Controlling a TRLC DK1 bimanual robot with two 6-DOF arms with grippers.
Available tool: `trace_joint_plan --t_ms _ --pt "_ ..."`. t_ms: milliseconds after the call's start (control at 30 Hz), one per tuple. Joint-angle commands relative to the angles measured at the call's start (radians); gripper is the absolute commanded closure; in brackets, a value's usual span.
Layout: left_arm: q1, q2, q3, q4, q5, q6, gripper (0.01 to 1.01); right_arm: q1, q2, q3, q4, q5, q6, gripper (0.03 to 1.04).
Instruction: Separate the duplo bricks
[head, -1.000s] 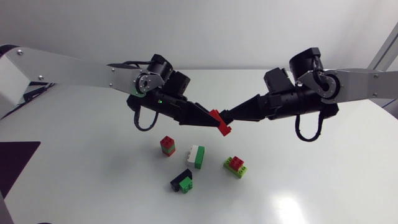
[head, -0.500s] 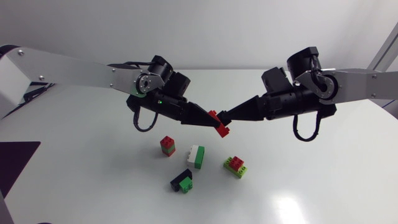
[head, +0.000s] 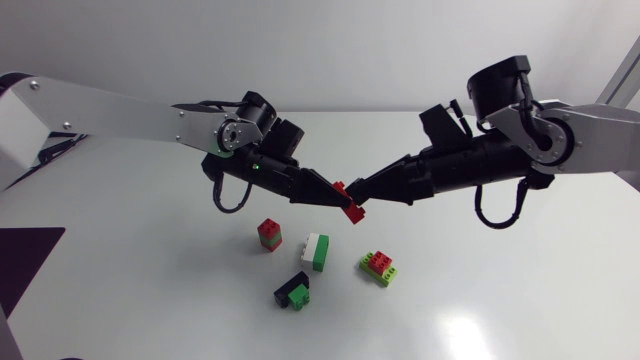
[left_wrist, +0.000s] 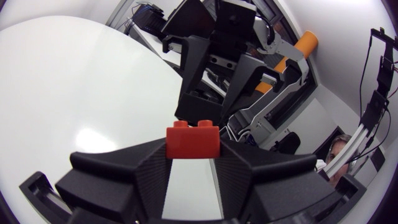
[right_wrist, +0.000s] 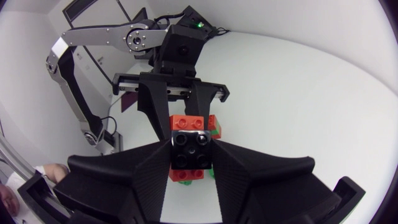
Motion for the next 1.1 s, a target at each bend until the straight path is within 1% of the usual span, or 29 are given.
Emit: trace_joint_plan --t_ms 0,100,167,200,233,300,367,433,467,533,667,767,867,1067 --pt "-0.009 -0.034 -0.017 -0.021 0.045 0.040 0.813 0.017 -0.024 -0.044 0.033 0.076 -0.019 0.69" --pt "0.002 -0.057 -0.032 -0.033 0.038 0.065 0.813 -0.006 -0.024 -0.037 0.034 0.084 -0.019 0.69" --pt "0.016 -0.068 -0.032 -0.056 0.033 0.089 0.811 -0.043 -0.024 -0.026 0.034 0.085 -0.018 0.69" --pt "0.024 -0.072 -0.032 -0.070 0.022 0.114 0.811 -0.063 -0.021 -0.021 0.037 0.105 -0.019 0.69" --pt "0.034 -0.074 -0.032 -0.079 0.015 0.129 0.811 -0.072 -0.015 -0.023 0.057 0.160 -0.021 0.69" --pt "0.047 -0.077 -0.034 -0.105 -0.033 0.178 0.811 -0.072 0.013 -0.031 0.103 0.311 -0.026 0.69" --pt "0.060 -0.075 -0.032 -0.122 -0.076 0.221 0.811 -0.062 0.058 -0.037 0.108 0.420 -0.053 0.69" --pt "0.062 -0.064 -0.034 -0.118 -0.173 0.267 0.808 -0.028 0.099 -0.055 0.126 0.539 -0.073 0.69" --pt "0.067 -0.051 -0.029 -0.105 -0.206 0.273 0.808 -0.013 0.114 -0.067 0.143 0.585 -0.075 0.69" --pt "0.077 -0.028 -0.041 -0.043 -0.265 0.269 0.807 0.024 0.151 -0.087 0.166 0.694 -0.087 0.69" --pt "0.094 0.008 -0.054 0.014 -0.288 0.263 0.805 0.078 0.228 -0.130 0.238 0.835 -0.095 0.69" --pt "0.086 0.003 -0.072 0.039 -0.292 0.260 0.805 0.086 0.306 -0.124 0.243 0.875 -0.095 0.69" --pt "0.076 -0.012 -0.088 0.062 -0.301 0.252 0.805 0.084 0.364 -0.109 0.238 0.883 -0.090 0.68" --pt "0.062 -0.037 -0.097 0.068 -0.309 0.250 0.805 0.079 0.400 -0.100 0.238 0.883 -0.081 0.67"
